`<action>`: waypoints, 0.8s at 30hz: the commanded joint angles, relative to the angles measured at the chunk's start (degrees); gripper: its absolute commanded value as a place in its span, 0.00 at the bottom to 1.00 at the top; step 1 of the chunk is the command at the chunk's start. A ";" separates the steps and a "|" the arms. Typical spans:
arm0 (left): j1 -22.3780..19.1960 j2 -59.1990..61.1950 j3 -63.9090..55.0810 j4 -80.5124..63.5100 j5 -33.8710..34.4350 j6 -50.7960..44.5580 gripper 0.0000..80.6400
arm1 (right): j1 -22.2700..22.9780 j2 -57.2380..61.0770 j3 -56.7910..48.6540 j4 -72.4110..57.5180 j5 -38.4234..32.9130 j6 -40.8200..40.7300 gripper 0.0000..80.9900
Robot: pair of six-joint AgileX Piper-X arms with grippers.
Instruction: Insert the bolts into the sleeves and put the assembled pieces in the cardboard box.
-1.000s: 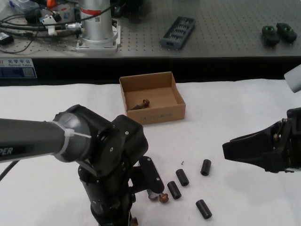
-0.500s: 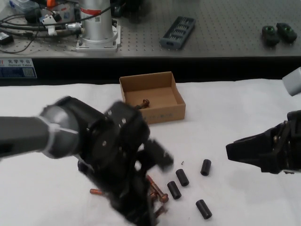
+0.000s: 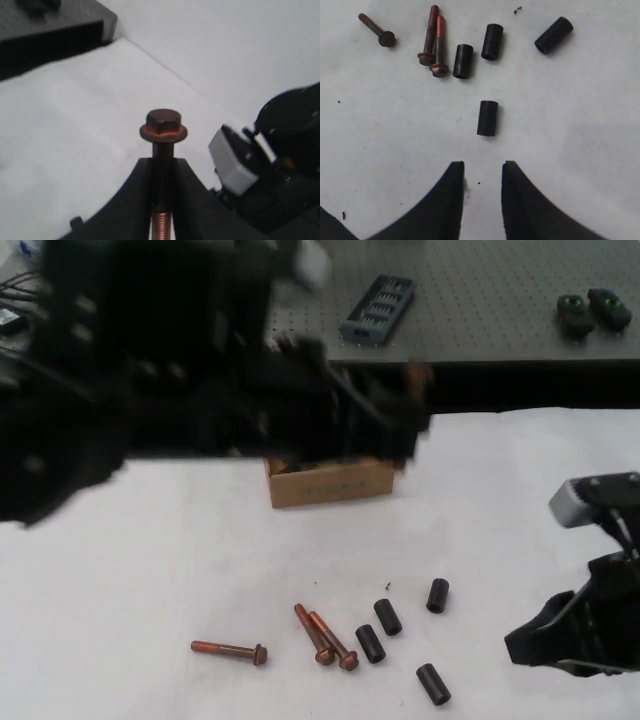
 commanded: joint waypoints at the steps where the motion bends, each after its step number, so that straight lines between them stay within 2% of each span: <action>1: 3.15 -8.69 -0.67 -4.12 -2.90 -4.56 0.01 | 0.08 0.76 -0.16 -0.75 -0.26 -0.15 0.26; 8: 8.48 -19.31 -0.67 -4.12 -4.99 -4.81 0.01 | 0.08 8.30 -1.39 -4.85 -1.57 -0.44 0.27; 13: 12.07 -24.52 -0.67 -1.00 -5.80 -4.48 0.01 | 2.74 11.77 -4.31 -4.98 -0.42 -0.63 0.27; 20: 13.43 -27.84 -0.56 4.70 -5.96 -4.08 0.01 | 7.51 17.52 -9.31 -3.40 3.71 -0.63 0.27; 24: 13.67 -29.57 -0.56 5.34 -9.89 -4.08 0.01 | 8.09 21.35 -12.35 1.13 6.99 -1.78 0.27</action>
